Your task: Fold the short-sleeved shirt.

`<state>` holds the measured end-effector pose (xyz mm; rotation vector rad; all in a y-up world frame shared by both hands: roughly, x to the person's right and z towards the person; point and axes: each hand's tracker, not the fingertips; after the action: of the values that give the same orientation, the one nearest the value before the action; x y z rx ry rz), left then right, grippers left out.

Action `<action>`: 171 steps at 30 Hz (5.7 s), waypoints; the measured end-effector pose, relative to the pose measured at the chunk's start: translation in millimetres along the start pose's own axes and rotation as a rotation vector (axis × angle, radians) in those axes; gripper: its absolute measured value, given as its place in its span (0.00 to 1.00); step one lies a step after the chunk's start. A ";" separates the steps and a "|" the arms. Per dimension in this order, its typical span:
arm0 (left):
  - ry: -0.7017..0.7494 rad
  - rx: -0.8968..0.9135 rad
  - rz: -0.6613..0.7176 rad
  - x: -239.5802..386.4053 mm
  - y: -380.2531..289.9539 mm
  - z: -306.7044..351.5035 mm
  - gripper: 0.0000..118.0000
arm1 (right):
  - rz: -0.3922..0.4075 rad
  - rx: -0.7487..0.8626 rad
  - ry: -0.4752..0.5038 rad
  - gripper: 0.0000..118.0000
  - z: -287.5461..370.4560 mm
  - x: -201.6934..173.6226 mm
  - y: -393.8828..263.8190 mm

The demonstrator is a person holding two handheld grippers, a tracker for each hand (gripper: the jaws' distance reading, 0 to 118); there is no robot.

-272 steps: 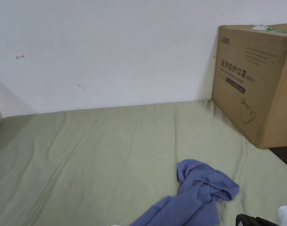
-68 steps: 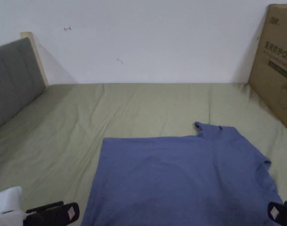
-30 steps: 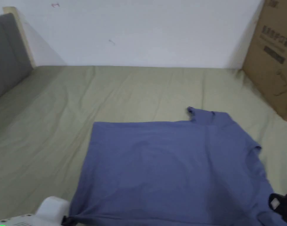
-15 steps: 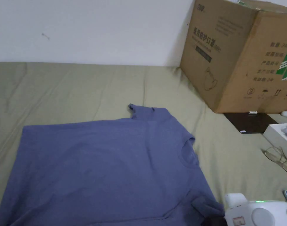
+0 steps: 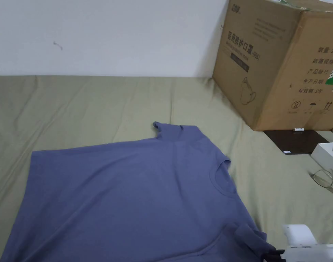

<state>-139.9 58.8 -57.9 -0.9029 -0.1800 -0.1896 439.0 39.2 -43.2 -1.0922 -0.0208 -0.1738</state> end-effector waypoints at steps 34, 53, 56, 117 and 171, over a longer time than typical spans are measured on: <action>-0.246 -0.078 0.542 -100.7 142.6 -170.8 0.66 | -0.442 0.045 0.099 0.65 -100.4 -4.8 206.6; -0.234 0.450 0.467 -19.9 67.9 2.6 0.01 | -0.027 0.576 0.150 0.00 45.2 -108.4 73.8; -0.215 0.452 0.386 -11.8 59.5 28.5 0.00 | -0.037 0.546 0.244 0.00 55.3 -107.3 65.8; -0.027 -0.052 0.211 -18.0 111.2 -89.9 0.06 | 0.161 -0.104 -0.005 0.07 -73.4 -1.3 125.0; -0.008 -0.065 0.202 -118.4 205.8 -253.2 0.96 | -0.048 0.428 0.372 0.00 21.3 -133.4 158.2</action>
<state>-186.5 -6.8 -395.6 -0.9800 -0.0896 -0.0045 332.7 146.3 -186.5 -0.6207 0.2399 -0.3946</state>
